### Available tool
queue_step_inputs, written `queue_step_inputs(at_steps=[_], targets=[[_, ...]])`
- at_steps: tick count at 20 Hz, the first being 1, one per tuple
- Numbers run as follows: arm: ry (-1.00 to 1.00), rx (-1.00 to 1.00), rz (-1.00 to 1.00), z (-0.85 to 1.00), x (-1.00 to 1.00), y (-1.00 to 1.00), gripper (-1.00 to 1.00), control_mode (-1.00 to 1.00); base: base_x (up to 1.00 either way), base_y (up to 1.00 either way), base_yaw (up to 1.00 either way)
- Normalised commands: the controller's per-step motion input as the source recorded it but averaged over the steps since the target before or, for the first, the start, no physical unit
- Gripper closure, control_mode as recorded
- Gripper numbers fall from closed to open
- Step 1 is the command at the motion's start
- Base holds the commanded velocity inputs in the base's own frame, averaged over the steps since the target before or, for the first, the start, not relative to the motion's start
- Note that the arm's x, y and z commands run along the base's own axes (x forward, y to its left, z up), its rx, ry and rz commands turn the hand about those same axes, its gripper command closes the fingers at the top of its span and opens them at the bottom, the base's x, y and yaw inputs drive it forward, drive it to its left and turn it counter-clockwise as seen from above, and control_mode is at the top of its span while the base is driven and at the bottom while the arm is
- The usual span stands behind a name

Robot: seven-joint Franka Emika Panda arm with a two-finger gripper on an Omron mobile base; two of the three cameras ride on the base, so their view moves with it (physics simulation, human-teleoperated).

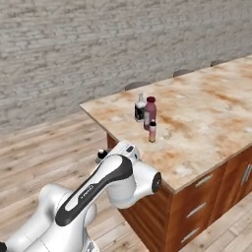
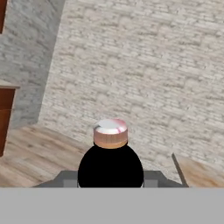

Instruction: Move the drinks to the dining counter.

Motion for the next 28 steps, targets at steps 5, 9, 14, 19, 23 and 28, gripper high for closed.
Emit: queue_step_inputs(at_steps=[5,9,14,19,23,28], targets=[[0.0,0.0,0.0,0.0,0.0,0.0,1.0,1.0,0.43,0.0,-0.39],[0.0,0.0,0.0,0.0,0.0,0.0,1.0,1.0,0.4,0.0,-0.4],[0.0,0.0,0.0,0.0,0.0,0.0,1.0,1.0,0.32,0.15,-0.37],[0.0,0.0,0.0,0.0,0.0,0.0,1.0,1.0,0.3,0.68,-0.33],[0.0,0.0,0.0,0.0,0.0,0.0,1.0,1.0,0.33,0.78,-0.27],[0.0,0.0,0.0,0.0,0.0,0.0,1.0,1.0,0.43,0.29,-0.24]])
